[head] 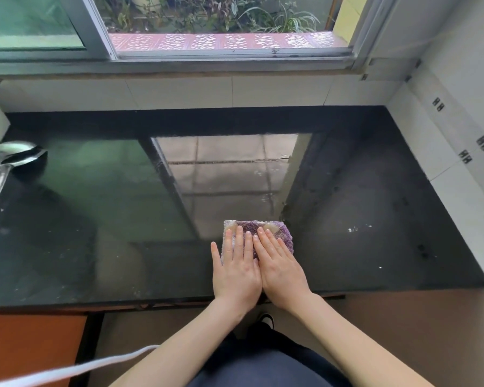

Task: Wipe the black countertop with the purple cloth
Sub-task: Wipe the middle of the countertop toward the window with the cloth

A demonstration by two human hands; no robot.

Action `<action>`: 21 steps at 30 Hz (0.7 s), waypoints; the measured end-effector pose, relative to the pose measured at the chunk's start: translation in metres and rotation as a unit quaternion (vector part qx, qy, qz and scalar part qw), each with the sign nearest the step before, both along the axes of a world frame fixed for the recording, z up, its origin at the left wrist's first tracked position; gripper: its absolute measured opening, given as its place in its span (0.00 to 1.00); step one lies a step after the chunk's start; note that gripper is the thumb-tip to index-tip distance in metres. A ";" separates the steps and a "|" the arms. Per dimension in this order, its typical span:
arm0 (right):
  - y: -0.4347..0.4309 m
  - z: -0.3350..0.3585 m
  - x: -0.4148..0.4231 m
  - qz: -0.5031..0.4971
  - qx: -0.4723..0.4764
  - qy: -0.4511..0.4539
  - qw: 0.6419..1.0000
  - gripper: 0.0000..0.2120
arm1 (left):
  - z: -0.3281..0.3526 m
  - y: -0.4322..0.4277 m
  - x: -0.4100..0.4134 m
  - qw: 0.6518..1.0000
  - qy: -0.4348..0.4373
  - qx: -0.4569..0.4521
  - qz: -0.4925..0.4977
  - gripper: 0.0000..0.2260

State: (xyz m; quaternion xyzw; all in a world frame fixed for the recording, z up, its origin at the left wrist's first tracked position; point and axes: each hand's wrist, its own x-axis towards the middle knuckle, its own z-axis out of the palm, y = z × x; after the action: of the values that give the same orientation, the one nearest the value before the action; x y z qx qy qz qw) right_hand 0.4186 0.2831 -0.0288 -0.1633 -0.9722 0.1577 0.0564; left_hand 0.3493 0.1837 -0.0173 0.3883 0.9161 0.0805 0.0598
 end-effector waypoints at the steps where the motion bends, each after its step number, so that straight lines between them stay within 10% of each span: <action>1: 0.004 0.001 0.003 0.000 0.003 -0.004 1.000 0.25 | 0.000 0.004 0.003 1.000 -0.002 0.002 0.000 0.25; 21: 0.041 -0.003 0.026 -0.011 0.005 0.013 1.000 0.25 | 0.003 0.044 0.023 0.998 0.017 0.025 -0.051 0.27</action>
State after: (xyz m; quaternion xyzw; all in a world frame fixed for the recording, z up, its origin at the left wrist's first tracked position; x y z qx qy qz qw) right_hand 0.4444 0.3237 -0.0319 -0.1717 -0.9703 0.1544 0.0716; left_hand 0.3721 0.2272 -0.0138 0.4369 0.8938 0.0934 0.0384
